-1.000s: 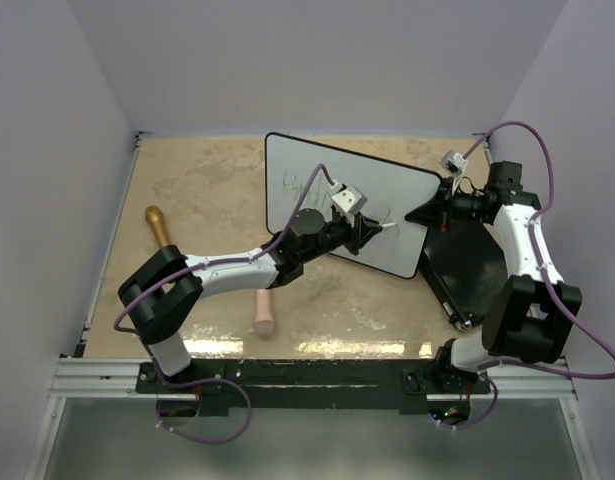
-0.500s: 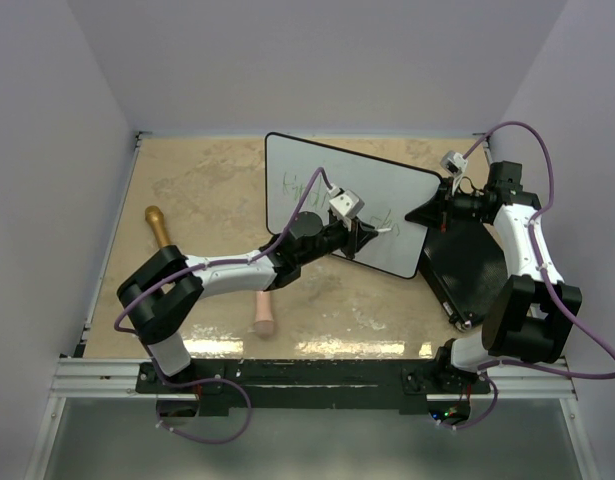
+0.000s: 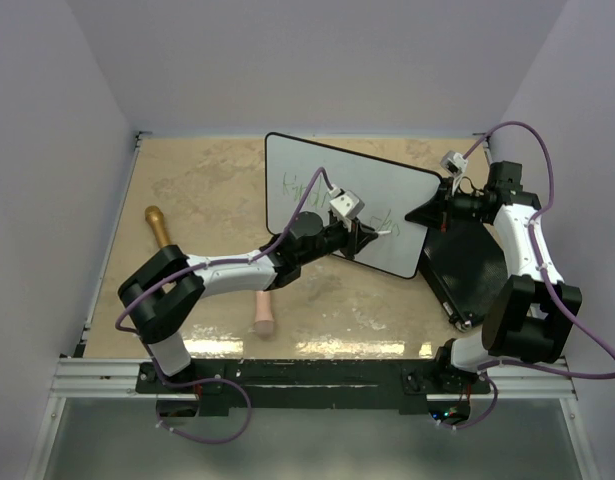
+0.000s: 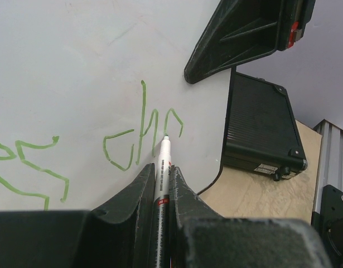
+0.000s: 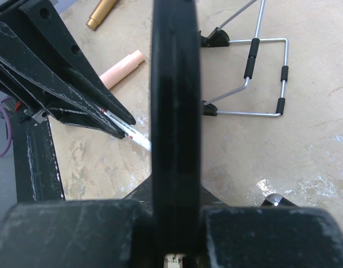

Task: Write a sentence on the whiteboard
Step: Write on the whiteboard at the center of the board.

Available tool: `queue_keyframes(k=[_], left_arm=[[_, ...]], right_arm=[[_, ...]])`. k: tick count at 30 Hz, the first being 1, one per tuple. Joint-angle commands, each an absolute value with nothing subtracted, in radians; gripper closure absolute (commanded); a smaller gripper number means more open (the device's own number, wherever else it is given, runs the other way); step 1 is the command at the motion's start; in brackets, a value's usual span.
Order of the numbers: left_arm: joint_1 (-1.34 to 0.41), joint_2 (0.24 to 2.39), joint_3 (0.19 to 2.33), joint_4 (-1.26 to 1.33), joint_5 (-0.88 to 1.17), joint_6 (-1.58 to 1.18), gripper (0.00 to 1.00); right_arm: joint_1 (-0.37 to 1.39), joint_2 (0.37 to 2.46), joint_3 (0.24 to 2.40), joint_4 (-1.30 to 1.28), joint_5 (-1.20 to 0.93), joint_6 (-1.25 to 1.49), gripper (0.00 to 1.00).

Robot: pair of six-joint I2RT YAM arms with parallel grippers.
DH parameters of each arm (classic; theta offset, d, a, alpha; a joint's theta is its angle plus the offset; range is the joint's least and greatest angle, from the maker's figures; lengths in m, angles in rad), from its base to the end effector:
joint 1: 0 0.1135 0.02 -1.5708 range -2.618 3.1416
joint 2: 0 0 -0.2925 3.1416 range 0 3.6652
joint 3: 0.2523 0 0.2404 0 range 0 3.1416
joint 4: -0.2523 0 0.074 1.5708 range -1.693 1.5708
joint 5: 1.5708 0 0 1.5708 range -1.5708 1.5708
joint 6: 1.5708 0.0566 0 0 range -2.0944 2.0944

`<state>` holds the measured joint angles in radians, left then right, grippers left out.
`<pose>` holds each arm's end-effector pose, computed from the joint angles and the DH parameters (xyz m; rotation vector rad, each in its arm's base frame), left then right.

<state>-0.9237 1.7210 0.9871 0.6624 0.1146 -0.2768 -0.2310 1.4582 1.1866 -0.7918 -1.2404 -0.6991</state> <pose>0.2400 -0.3284 0.2821 0.6407 1.6190 -0.9966 0.2774 -0.0102 0.3188 -0.8080 1.8234 1.0238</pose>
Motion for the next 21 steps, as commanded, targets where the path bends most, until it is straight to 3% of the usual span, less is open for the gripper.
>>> queue_keyframes(k=[1, 21], left_arm=[[-0.913, 1.740, 1.006, 0.672, 0.113, -0.281, 1.00], [-0.919, 1.761, 1.084, 0.669, 0.141, -0.288, 1.00]], right_arm=[[-0.225, 1.436, 1.197, -0.793, -1.190, -0.730, 1.00], [-0.225, 1.436, 1.197, -0.793, -1.187, -0.730, 1.00]])
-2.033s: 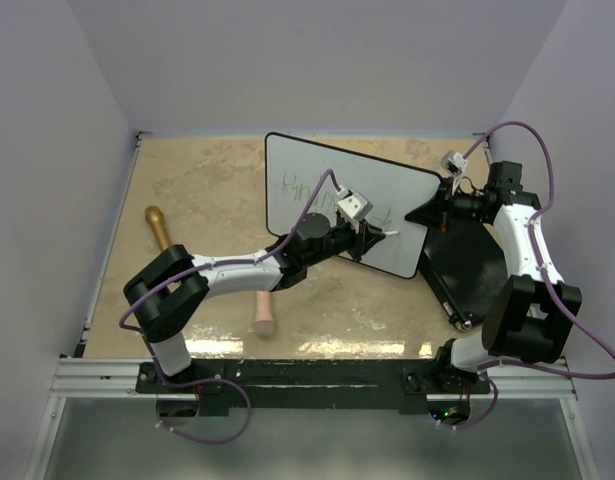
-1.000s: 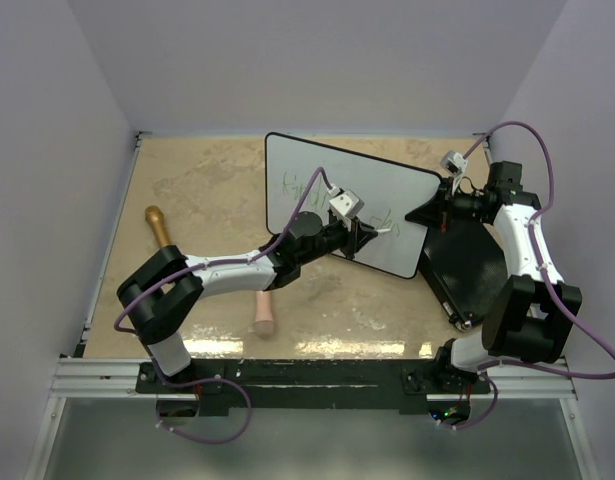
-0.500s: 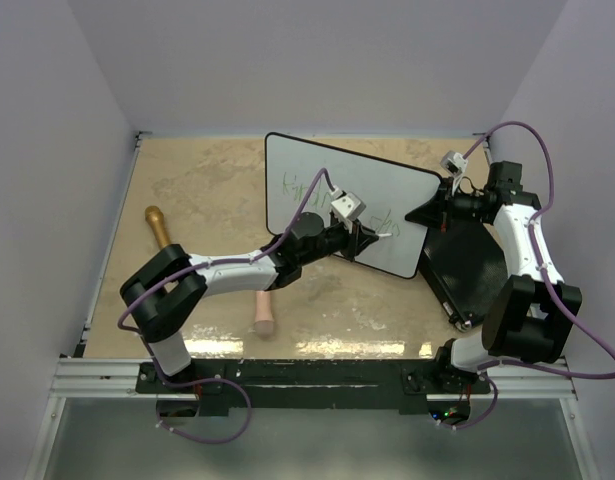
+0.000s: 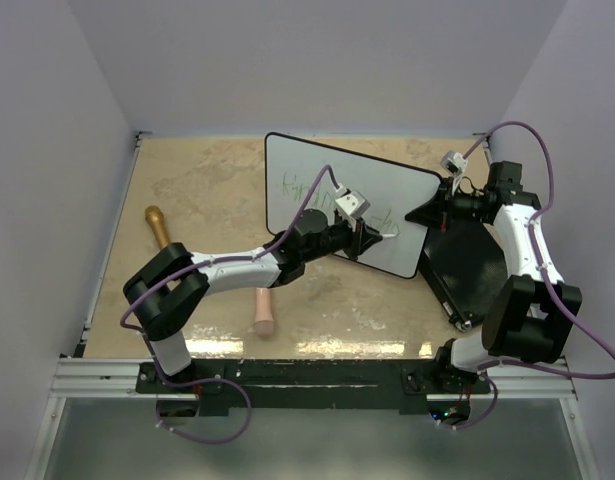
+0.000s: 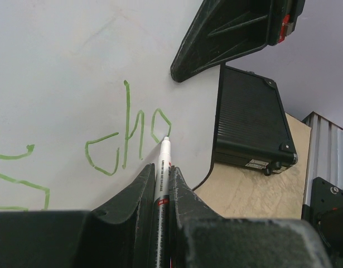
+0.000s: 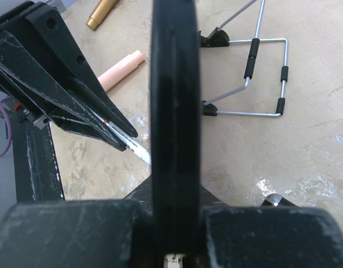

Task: Write a sentence on the whiteboard
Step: Write on the whiteboard at the center of the board.

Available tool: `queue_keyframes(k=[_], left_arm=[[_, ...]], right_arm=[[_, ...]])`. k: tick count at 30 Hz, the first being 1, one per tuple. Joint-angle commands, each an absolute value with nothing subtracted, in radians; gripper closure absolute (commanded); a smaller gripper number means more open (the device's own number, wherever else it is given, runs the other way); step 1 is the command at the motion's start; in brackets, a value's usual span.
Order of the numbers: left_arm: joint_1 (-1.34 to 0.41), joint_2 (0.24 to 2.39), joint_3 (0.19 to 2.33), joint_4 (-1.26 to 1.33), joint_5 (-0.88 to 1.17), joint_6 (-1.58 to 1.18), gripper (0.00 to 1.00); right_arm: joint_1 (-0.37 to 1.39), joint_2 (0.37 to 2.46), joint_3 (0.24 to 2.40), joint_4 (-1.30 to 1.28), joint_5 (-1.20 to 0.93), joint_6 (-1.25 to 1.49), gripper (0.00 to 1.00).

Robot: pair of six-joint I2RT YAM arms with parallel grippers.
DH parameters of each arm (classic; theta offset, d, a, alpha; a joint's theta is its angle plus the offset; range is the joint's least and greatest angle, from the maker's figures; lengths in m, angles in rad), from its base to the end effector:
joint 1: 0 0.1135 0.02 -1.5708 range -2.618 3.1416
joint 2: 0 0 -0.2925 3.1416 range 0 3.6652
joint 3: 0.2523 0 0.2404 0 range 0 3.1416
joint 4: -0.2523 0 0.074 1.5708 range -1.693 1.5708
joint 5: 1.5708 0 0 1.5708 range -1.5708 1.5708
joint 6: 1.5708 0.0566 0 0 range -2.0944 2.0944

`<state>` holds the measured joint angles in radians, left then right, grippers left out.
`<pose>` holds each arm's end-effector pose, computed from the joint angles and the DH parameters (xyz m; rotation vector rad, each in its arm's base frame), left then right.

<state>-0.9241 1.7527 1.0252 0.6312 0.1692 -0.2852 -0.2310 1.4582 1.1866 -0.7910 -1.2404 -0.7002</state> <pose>0.2430 -0.3376 0.2787 0.6861 1.6395 -1.0384 0.2775 -0.0103 0.3188 -0.8094 1.8222 1.0225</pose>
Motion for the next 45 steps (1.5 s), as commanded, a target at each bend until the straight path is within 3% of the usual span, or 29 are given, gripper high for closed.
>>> queue_keyframes(k=[1, 31, 45], left_arm=[[-0.919, 1.761, 1.089, 0.669, 0.140, -0.288, 1.00], [-0.919, 1.793, 1.074, 0.603, 0.153, -0.291, 1.00], [-0.917, 1.648, 0.996, 0.710, 0.267, -0.331, 1.00]], right_arm=[[-0.225, 1.434, 1.197, -0.793, -1.187, -0.730, 1.00], [-0.225, 1.434, 1.198, -0.793, -1.189, -0.730, 1.00], [-0.227, 1.436, 1.197, -0.793, -1.187, -0.732, 1.00]])
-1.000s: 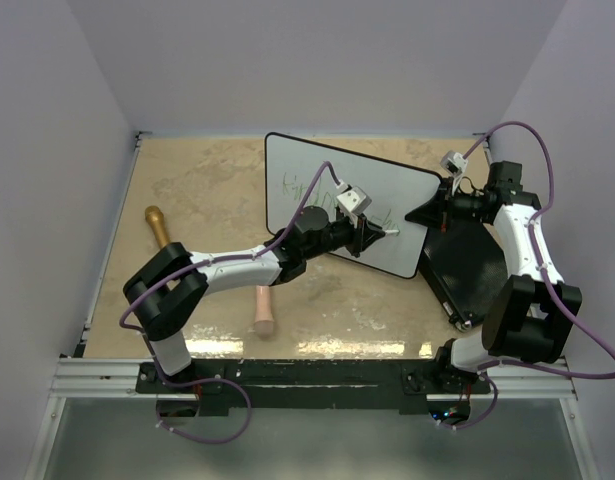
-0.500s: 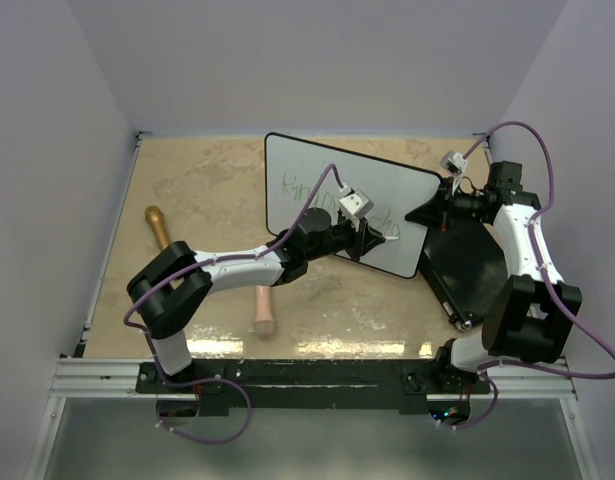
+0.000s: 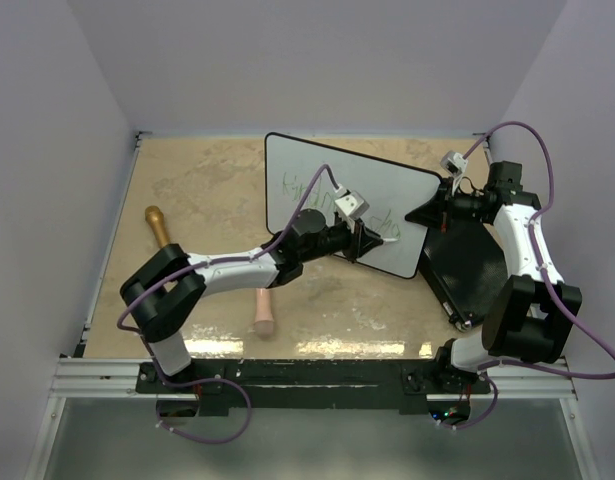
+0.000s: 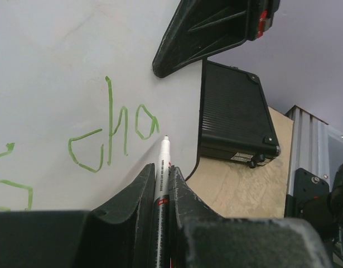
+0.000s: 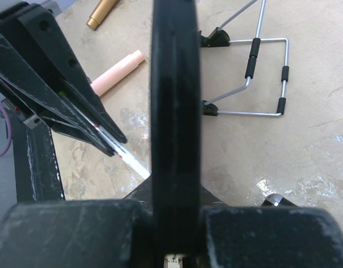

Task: Write a sentence on the whiteboard
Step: Write on the whiteboard at the center of the board.

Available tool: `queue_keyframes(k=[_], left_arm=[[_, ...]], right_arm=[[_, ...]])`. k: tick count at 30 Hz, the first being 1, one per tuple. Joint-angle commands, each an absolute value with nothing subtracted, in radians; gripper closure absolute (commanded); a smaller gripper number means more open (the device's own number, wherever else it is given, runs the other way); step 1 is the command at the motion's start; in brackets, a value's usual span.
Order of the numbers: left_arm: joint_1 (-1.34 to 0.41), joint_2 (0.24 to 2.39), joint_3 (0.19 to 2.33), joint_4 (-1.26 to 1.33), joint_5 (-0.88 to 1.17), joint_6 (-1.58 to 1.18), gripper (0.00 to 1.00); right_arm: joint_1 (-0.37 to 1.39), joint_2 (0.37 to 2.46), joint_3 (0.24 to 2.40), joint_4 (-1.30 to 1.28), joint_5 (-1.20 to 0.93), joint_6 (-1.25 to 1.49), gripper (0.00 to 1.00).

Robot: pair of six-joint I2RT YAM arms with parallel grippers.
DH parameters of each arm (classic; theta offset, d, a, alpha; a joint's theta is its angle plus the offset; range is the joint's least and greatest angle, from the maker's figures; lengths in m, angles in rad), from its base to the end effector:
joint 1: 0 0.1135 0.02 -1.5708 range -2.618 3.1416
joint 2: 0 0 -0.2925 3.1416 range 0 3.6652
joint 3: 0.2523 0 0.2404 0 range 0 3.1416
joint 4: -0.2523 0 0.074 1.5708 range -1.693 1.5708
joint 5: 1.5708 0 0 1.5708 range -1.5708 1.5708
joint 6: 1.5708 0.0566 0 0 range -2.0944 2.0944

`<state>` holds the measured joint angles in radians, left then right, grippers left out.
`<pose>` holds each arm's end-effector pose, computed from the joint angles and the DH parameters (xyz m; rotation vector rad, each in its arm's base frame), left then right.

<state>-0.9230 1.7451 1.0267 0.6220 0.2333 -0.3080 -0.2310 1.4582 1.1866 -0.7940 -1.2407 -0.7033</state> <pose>0.2394 -0.3380 0.2811 0.7200 1.6409 -1.1046 0.2772 -0.0102 0.3187 -0.8105 1.8222 1.0231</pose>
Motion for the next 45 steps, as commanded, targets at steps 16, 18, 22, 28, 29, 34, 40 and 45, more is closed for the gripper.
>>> queue_keyframes(k=[16, 18, 22, 28, 29, 34, 40, 45], left_arm=[[-0.913, 1.460, 0.759, 0.781, 0.183, -0.371, 1.00], [-0.913, 1.457, 0.742, 0.802, 0.176, -0.383, 1.00], [-0.919, 1.463, 0.741, 0.811, 0.167, -0.383, 1.00], [-0.923, 1.485, 0.750, 0.824, 0.163, -0.387, 1.00], [-0.925, 1.488, 0.752, 0.825, 0.160, -0.387, 1.00], [-0.930, 1.500, 0.759, 0.828, 0.155, -0.385, 1.00], [-0.936, 1.511, 0.767, 0.827, 0.141, -0.383, 1.00], [-0.945, 1.520, 0.781, 0.819, 0.121, -0.371, 1.00]], right_arm=[[-0.225, 1.439, 1.195, -0.790, -1.187, -0.730, 1.00], [-0.225, 1.439, 1.195, -0.790, -1.187, -0.730, 1.00], [-0.225, 1.437, 1.195, -0.790, -1.187, -0.730, 1.00], [-0.225, 1.437, 1.195, -0.790, -1.186, -0.730, 1.00], [-0.225, 1.437, 1.195, -0.790, -1.186, -0.730, 1.00], [-0.225, 1.436, 1.195, -0.790, -1.186, -0.730, 1.00], [-0.225, 1.436, 1.195, -0.788, -1.187, -0.730, 1.00], [-0.225, 1.434, 1.195, -0.792, -1.187, -0.730, 1.00]])
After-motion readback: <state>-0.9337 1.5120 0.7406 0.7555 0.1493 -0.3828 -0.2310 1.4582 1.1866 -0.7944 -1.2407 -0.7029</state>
